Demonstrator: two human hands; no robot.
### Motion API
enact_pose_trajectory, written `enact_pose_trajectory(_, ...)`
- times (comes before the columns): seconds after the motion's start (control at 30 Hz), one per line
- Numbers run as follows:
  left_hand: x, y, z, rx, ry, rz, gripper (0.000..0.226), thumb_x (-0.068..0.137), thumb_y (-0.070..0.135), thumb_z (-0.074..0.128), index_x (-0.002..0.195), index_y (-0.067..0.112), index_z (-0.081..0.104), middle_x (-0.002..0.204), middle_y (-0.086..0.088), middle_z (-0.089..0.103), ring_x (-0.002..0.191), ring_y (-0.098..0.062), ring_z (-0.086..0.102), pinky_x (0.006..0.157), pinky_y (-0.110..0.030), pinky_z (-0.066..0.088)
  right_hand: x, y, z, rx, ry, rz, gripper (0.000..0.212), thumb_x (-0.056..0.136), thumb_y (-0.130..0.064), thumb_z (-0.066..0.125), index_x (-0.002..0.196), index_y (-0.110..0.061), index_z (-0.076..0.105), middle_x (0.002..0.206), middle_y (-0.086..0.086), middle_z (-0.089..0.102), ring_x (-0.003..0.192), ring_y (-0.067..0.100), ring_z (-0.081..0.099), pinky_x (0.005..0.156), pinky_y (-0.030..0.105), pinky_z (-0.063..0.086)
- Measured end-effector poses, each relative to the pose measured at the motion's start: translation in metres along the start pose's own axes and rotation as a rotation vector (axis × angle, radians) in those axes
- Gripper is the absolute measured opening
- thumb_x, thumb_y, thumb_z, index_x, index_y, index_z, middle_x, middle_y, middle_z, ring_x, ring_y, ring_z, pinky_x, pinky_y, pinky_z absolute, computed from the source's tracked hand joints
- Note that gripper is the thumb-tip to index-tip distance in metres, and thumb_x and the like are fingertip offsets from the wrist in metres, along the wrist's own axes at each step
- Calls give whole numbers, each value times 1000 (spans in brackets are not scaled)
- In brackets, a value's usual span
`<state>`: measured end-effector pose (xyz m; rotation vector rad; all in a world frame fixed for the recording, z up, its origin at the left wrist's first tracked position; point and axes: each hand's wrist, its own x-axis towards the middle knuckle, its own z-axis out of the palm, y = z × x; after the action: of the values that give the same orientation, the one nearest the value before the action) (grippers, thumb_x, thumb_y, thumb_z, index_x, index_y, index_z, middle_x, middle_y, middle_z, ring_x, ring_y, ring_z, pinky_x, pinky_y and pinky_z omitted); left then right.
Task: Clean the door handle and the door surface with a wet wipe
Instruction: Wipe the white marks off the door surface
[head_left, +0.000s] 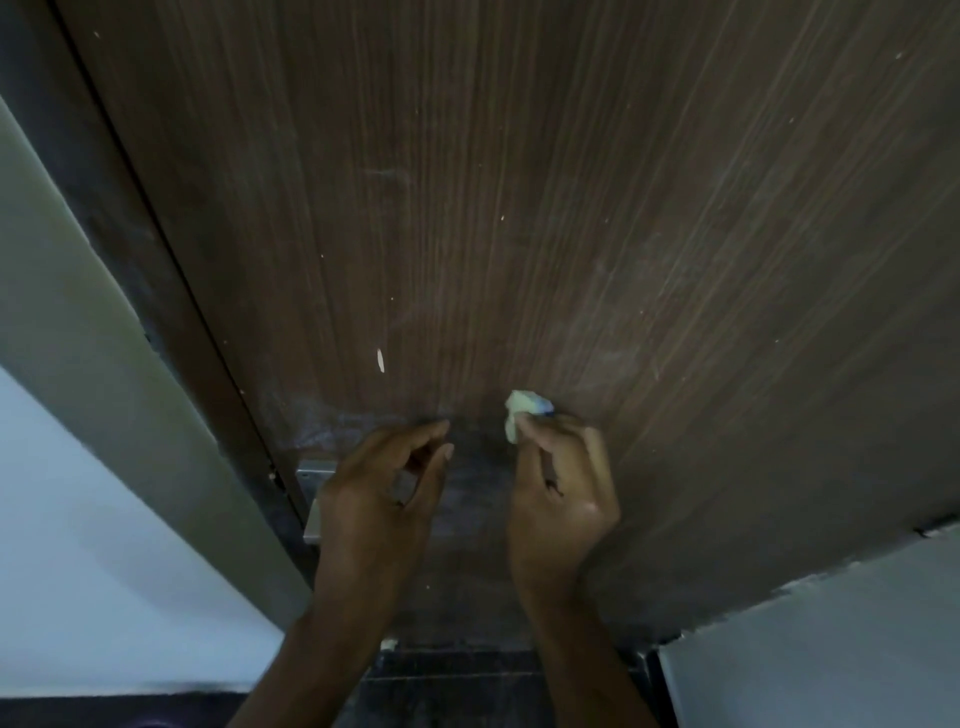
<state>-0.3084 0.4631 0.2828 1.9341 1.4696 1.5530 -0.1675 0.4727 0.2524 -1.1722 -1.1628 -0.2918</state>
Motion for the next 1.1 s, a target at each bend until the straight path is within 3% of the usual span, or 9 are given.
enact_pose_trajectory(0.1,0,0,1,-5,4,-19,22,86,27,70,106,21,76,98,16,69,93,16,60,85,3,39,-31,18,-14,-116,-14,214,6,85,-4,77,88,-9,77,86,1,69,79,12,67,71,32,60)
enact_pose_trajectory(0.2,0,1,3,-22,-9,-25,23,86,25,70,107,21,76,97,14,71,93,10,63,83,1,42,-48,19,-13,-110,-41,380,8,79,1,78,84,-5,77,82,7,69,77,18,68,67,44,60)
enact_pose_trajectory(0.37,2,8,7,-43,-11,2,21,92,27,68,110,22,74,102,14,71,95,6,64,86,-3,44,26,-15,-2,18,89,44,7,92,-10,71,92,-6,76,88,-1,66,85,1,65,77,12,52)
enact_pose_trajectory(0.5,2,10,7,-60,5,9,20,92,28,67,109,22,75,102,15,72,96,7,65,88,-5,44,56,-15,-2,46,201,-45,5,91,-1,71,94,-2,75,91,-6,61,89,-1,64,81,13,52)
enact_pose_trajectory(0.6,7,13,8,-62,-4,-10,20,91,27,70,110,21,75,101,11,73,93,3,66,87,-5,45,4,3,-9,-132,28,-76,9,92,-3,70,87,1,76,86,7,68,87,4,63,76,22,58)
enact_pose_trajectory(0.7,9,18,12,-31,-35,21,24,85,18,73,110,16,76,102,6,74,92,1,65,87,-5,47,-34,14,-10,-204,-167,-58,12,74,6,83,84,3,78,82,14,73,76,21,71,65,37,63)
enact_pose_trajectory(0.83,6,22,12,-15,-69,38,28,82,12,76,110,15,75,102,11,69,95,4,61,86,1,43,12,-1,-10,-104,-2,-103,11,94,-4,68,89,1,76,89,5,68,91,5,63,85,19,56)
enact_pose_trajectory(0.93,0,21,11,-54,-81,2,27,84,12,76,110,16,75,100,9,71,90,2,64,83,-1,45,64,-2,-16,-3,197,-122,7,92,3,68,93,2,75,95,-6,61,93,2,64,87,15,51)
enact_pose_trajectory(1.1,-3,15,11,-91,-71,-16,27,87,16,73,113,22,74,102,15,70,95,10,64,84,-1,45,4,20,-33,-187,-29,-17,20,95,-5,62,84,4,76,83,12,68,81,16,66,78,25,57)
